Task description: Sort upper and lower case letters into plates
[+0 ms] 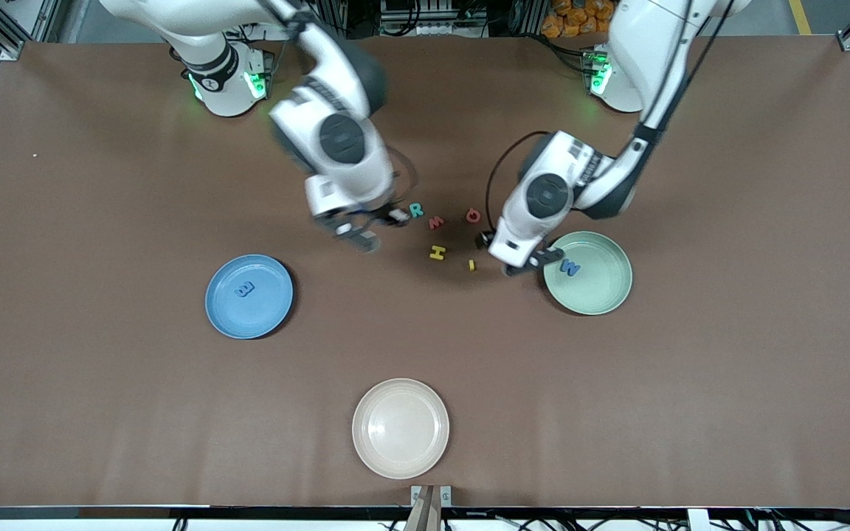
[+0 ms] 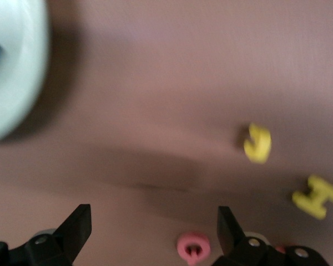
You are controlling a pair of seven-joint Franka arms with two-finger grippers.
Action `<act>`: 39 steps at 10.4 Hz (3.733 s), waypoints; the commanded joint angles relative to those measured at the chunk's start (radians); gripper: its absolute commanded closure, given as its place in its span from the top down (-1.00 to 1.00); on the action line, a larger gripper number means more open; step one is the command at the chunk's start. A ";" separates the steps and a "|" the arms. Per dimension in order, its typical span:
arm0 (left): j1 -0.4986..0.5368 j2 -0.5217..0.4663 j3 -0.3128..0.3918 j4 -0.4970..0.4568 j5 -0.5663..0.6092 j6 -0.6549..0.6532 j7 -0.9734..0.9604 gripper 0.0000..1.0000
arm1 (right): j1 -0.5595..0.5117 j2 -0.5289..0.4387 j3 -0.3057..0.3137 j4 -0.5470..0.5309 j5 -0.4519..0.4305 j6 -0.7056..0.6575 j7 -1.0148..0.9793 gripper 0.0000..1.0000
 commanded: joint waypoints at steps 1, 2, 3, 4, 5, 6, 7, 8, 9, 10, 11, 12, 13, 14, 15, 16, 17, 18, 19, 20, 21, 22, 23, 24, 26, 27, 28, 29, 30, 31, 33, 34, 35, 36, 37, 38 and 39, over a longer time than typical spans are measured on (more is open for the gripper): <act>-0.099 -0.006 0.011 -0.092 -0.013 0.102 -0.015 1.00 | -0.162 -0.018 -0.039 -0.058 0.046 -0.049 -0.245 -1.00; -0.124 -0.003 0.015 -0.114 -0.013 0.136 -0.017 1.00 | -0.187 -0.010 -0.097 -0.076 0.046 -0.039 -0.340 -1.00; -0.127 0.009 0.015 -0.116 -0.011 0.151 -0.020 1.00 | -0.187 0.014 -0.151 -0.082 0.047 -0.017 -0.403 -1.00; -0.139 0.012 0.015 -0.116 -0.005 0.163 -0.064 1.00 | -0.186 0.039 -0.185 -0.097 0.047 0.034 -0.431 -1.00; -0.142 0.012 0.014 -0.116 0.035 0.167 -0.089 1.00 | -0.186 0.069 -0.202 -0.113 0.046 0.082 -0.437 -1.00; -0.138 0.015 0.014 -0.116 0.059 0.167 -0.091 1.00 | -0.181 0.102 -0.234 -0.114 0.046 0.119 -0.460 -1.00; -0.139 0.021 0.015 -0.114 0.061 0.167 -0.091 0.98 | -0.177 0.128 -0.257 -0.114 0.046 0.162 -0.474 -1.00; -0.144 0.032 0.017 -0.111 0.063 0.168 -0.091 0.83 | -0.173 0.154 -0.275 -0.113 0.037 0.200 -0.476 -1.00; -0.145 0.033 0.017 -0.110 0.063 0.170 -0.092 0.81 | -0.169 0.166 -0.283 -0.113 0.031 0.228 -0.476 -0.91; -0.147 0.035 0.017 -0.108 0.063 0.170 -0.092 0.81 | -0.167 0.166 -0.292 -0.111 0.030 0.233 -0.477 -0.55; -0.148 0.044 0.017 -0.107 0.063 0.170 -0.101 0.72 | -0.166 0.166 -0.294 -0.111 0.030 0.234 -0.480 -0.17; -0.150 0.049 0.017 -0.103 0.073 0.170 -0.109 0.55 | -0.164 0.163 -0.294 -0.111 0.030 0.231 -0.480 0.10; -0.150 0.052 0.017 -0.102 0.092 0.171 -0.124 0.40 | -0.155 0.157 -0.294 -0.108 0.032 0.225 -0.474 0.23; -0.153 0.053 0.015 -0.100 0.115 0.170 -0.149 0.29 | -0.135 0.151 -0.294 -0.104 0.032 0.219 -0.464 0.23; -0.151 0.052 0.015 -0.099 0.128 0.170 -0.153 0.29 | -0.132 0.145 -0.293 -0.098 0.037 0.219 -0.464 0.21; -0.150 0.052 0.017 -0.096 0.129 0.170 -0.153 0.29 | -0.103 0.139 -0.294 -0.081 0.047 0.207 -0.454 0.14; -0.145 0.050 0.017 -0.085 0.129 0.170 -0.153 0.29 | -0.045 0.137 -0.296 -0.050 0.044 0.170 -0.394 0.12; -0.142 0.049 0.017 -0.082 0.129 0.170 -0.153 0.29 | -0.007 0.142 -0.299 -0.027 0.041 0.164 -0.331 0.12; -0.141 0.049 0.018 -0.073 0.130 0.170 -0.152 0.29 | 0.039 0.151 -0.297 0.006 0.044 0.164 -0.289 0.11; -0.141 0.049 0.018 -0.068 0.130 0.170 -0.152 0.29 | 0.119 0.165 -0.300 0.033 0.032 0.159 -0.223 0.08; -0.139 0.049 0.020 -0.058 0.130 0.168 -0.150 0.28 | 0.151 0.177 -0.299 0.068 0.029 0.159 -0.176 0.08; -0.139 0.049 0.020 -0.054 0.130 0.168 -0.150 0.17 | 0.191 0.189 -0.299 0.100 0.029 0.159 -0.148 0.08; -0.139 0.049 0.020 -0.053 0.130 0.168 -0.150 0.16 | 0.227 0.204 -0.299 0.132 0.027 0.158 -0.123 0.08; -0.141 0.052 0.020 -0.054 0.129 0.168 -0.153 0.15 | 0.256 0.232 -0.297 0.177 0.026 0.153 -0.099 0.08; -0.141 0.052 0.018 -0.059 0.130 0.168 -0.155 0.16 | 0.314 0.292 -0.299 0.276 0.024 0.155 -0.068 0.09; -0.141 0.055 0.018 -0.062 0.129 0.168 -0.157 0.16 | 0.330 0.301 -0.299 0.295 0.023 0.164 -0.066 0.09; -0.141 0.063 0.018 -0.061 0.129 0.168 -0.164 0.15 | 0.339 0.306 -0.297 0.306 0.017 0.165 -0.066 0.09; -0.144 0.066 0.018 -0.059 0.129 0.168 -0.181 -0.04 | 0.339 0.307 -0.297 0.306 0.014 0.167 -0.066 0.09; -0.145 0.067 0.018 -0.059 0.129 0.168 -0.193 -0.08 | 0.339 0.307 -0.297 0.306 0.014 0.167 -0.066 0.09; -0.145 0.067 0.018 -0.059 0.130 0.168 -0.195 -0.15 | 0.342 0.307 -0.297 0.306 0.014 0.167 -0.066 0.09; -0.147 0.067 0.017 -0.059 0.129 0.168 -0.196 -0.15 | 0.343 0.307 -0.297 0.306 0.014 0.167 -0.066 0.09; -0.148 0.069 0.017 -0.059 0.129 0.168 -0.196 -0.15 | 0.343 0.307 -0.297 0.306 0.014 0.168 -0.066 0.09; -0.150 0.069 0.017 -0.060 0.129 0.168 -0.198 -0.15 | 0.343 0.307 -0.297 0.306 0.014 0.168 -0.066 0.09; -0.150 0.069 0.017 -0.060 0.129 0.168 -0.196 -0.25 | 0.343 0.307 -0.297 0.306 0.014 0.168 -0.066 0.09; -0.150 0.078 0.017 -0.057 0.129 0.168 -0.196 -0.37 | 0.343 0.307 -0.297 0.304 0.014 0.167 -0.066 0.09; -0.150 0.079 0.017 -0.057 0.129 0.168 -0.196 -0.37 | 0.343 0.306 -0.296 0.304 0.015 0.165 -0.065 0.09; -0.148 0.080 0.017 -0.057 0.129 0.168 -0.195 -0.37 | 0.342 0.306 -0.296 0.304 0.017 0.167 -0.065 0.09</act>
